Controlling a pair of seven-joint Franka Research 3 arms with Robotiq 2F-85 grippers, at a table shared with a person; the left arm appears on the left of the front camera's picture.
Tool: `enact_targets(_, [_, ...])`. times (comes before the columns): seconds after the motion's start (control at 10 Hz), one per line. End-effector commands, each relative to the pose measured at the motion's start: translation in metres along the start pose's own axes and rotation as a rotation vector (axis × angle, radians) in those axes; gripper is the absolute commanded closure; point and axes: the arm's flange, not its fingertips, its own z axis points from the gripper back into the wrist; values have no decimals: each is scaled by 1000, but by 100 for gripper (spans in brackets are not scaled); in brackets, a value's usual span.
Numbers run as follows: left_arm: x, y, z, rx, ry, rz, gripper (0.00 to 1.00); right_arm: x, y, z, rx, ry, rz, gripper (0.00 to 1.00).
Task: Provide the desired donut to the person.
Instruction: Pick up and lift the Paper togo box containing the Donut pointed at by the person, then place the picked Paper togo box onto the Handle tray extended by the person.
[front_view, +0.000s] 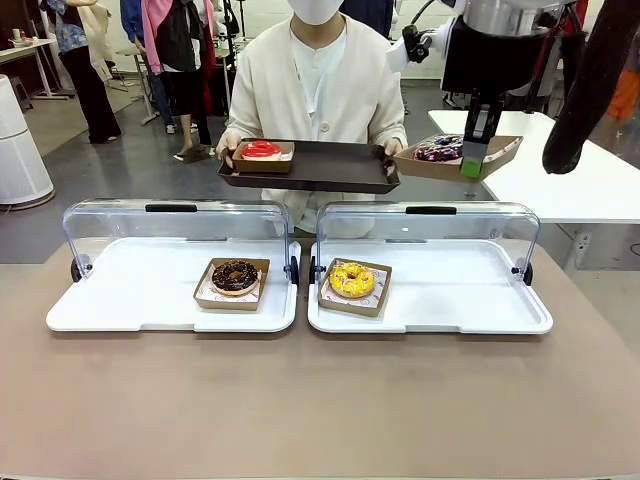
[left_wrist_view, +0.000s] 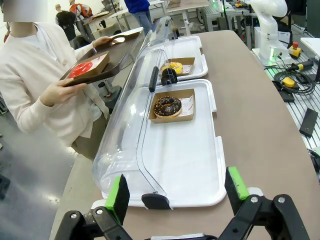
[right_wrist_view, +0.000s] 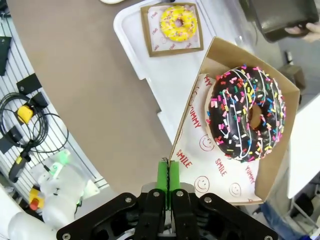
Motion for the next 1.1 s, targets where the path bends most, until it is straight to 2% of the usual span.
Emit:
enact_targets(0.0, [2,-1,0,1,-2,-3,0,-4,4,4,1,6,-1,100])
enact_targets(1.0, [2,-1,0,1,-2,-3,0,-4,4,4,1,6,-1,100])
